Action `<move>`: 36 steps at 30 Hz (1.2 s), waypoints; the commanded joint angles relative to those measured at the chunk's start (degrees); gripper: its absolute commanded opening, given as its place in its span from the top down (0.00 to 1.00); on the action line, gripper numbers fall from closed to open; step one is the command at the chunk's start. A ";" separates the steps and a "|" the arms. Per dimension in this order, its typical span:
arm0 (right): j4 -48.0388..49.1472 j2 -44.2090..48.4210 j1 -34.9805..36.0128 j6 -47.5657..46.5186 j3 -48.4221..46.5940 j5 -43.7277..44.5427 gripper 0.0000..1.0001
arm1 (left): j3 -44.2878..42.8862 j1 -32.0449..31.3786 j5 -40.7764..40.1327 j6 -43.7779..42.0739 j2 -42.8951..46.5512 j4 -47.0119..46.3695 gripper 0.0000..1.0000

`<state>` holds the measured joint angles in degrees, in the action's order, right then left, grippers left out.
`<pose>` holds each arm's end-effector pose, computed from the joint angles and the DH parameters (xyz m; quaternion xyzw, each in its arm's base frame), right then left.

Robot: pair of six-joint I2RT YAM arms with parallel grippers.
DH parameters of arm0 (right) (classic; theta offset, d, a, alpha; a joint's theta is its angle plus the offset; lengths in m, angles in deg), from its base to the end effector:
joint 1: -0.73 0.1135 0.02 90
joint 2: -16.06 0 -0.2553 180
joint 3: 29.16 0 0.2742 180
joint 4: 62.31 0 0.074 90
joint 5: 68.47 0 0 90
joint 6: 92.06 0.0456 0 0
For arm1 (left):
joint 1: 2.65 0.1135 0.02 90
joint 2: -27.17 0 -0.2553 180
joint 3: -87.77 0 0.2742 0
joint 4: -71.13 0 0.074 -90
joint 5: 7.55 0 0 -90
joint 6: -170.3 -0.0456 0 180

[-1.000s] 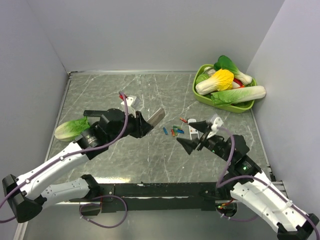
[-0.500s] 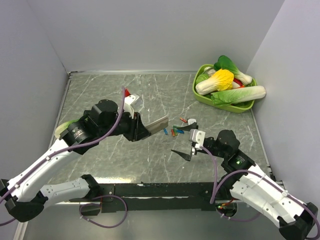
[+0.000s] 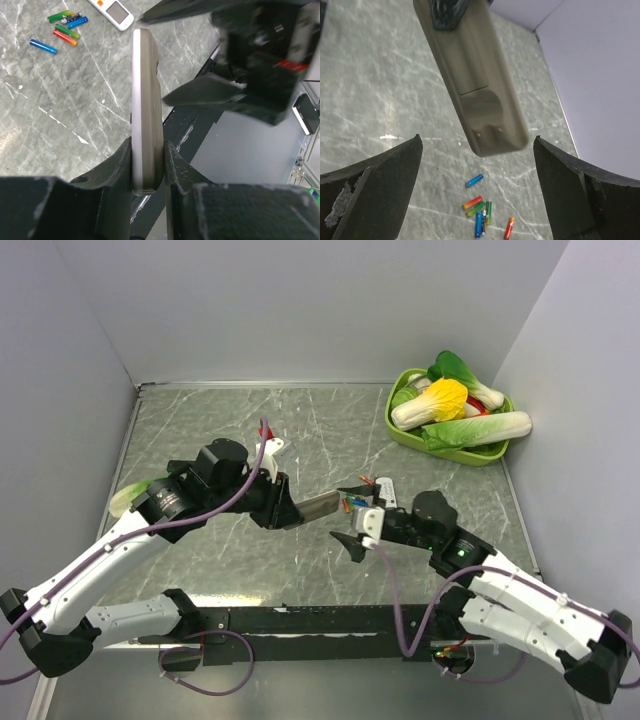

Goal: Load the batteries into the remote control
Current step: Adjust the remote control.

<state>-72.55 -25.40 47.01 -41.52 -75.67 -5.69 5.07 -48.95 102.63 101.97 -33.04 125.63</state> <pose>0.1341 0.1704 0.2963 -0.6046 0.4180 0.2124 0.6439 0.1583 -0.1884 0.3780 0.2666 0.8232 -0.3938 0.3101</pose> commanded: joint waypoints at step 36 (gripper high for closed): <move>6.03 -7.77 9.70 -9.33 -0.68 18.08 0.93 | -3.33 0.69 1.61 -0.58 -0.88 -2.93 0.62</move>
<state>-68.71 -33.96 56.12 -53.96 -76.39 13.39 4.77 -48.84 104.60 101.97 -34.24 125.31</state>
